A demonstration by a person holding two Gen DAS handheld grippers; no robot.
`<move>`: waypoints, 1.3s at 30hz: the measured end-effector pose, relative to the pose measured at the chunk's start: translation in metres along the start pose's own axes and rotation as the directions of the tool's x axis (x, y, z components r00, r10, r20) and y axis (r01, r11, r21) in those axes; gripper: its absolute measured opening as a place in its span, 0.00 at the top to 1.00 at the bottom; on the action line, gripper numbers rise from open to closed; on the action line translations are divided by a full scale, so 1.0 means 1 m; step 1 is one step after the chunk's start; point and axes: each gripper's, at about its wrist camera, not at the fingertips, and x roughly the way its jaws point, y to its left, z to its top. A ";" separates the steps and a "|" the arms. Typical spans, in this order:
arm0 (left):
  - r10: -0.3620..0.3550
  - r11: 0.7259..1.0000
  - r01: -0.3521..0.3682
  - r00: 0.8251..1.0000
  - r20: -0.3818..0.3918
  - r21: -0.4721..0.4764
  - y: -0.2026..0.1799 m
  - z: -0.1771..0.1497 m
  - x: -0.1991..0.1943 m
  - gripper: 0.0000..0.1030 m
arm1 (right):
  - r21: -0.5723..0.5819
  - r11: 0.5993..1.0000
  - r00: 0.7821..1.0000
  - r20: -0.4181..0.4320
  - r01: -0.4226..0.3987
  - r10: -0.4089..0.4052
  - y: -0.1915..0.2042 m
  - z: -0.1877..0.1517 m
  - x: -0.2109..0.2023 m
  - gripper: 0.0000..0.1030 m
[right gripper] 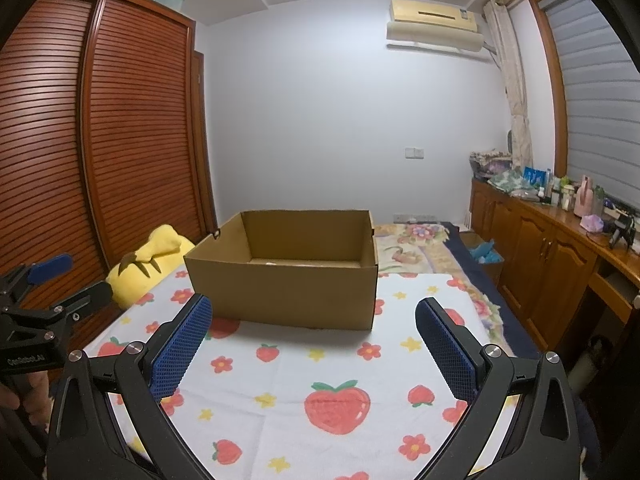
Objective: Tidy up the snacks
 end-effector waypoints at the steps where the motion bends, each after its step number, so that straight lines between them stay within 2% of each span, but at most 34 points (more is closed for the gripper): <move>1: 0.001 1.000 -0.001 1.000 0.001 0.001 -0.001 0.000 -0.002 0.00 | -0.001 1.000 1.000 0.000 0.000 0.000 0.000 0.000 -0.001 0.00; 39: 0.003 1.000 -0.003 1.000 0.006 0.005 -0.001 0.001 -0.005 0.00 | -0.009 1.000 1.000 0.003 -0.005 0.005 0.001 0.000 -0.004 0.00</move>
